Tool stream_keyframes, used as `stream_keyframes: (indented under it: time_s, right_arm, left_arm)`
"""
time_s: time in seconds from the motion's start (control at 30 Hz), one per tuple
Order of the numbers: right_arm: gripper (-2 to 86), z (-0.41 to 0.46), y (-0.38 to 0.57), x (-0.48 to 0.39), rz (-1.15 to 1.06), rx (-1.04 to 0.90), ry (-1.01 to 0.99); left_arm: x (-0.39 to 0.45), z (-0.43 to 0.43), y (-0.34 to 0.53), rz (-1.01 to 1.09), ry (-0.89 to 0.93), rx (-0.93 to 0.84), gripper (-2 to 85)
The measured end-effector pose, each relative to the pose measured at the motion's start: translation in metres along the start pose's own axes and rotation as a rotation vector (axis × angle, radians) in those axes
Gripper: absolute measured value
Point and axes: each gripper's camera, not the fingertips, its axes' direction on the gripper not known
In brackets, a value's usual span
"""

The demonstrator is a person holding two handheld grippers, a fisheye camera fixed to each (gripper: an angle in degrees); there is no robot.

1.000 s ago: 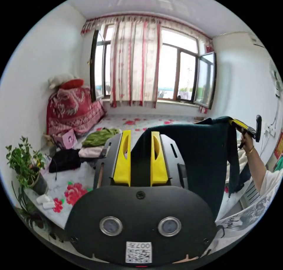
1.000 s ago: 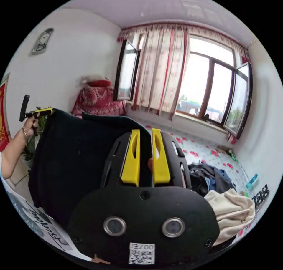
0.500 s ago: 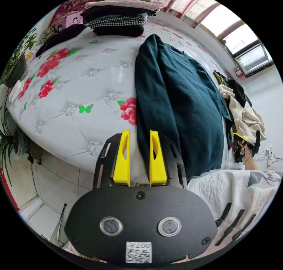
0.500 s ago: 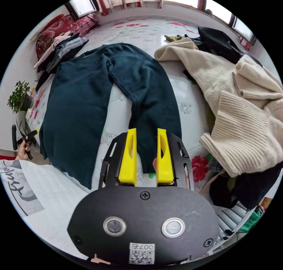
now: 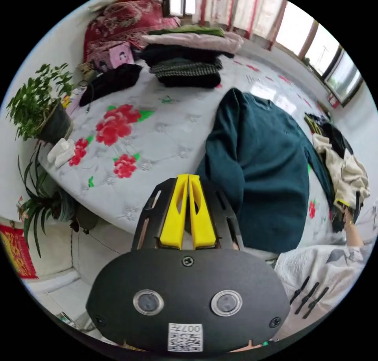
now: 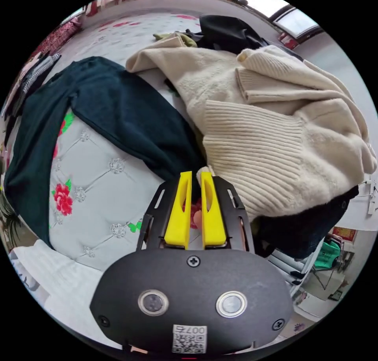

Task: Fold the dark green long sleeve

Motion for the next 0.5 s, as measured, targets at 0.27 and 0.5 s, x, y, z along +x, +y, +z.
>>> stream_keyframes:
  time_s: [0.27,0.5]
  right_arm:
    - [5.8,-0.049,0.045,-0.062,-0.153,0.192,-0.453]
    - [5.9,-0.086,0.063,-0.262,-0.826,0.135,-0.676]
  left_arm:
    - [-0.099,-0.088,-0.044,-0.168,0.092,0.224,5.6]
    - [-0.023,0.056,0.014,-0.032,0.172,-0.117,8.2]
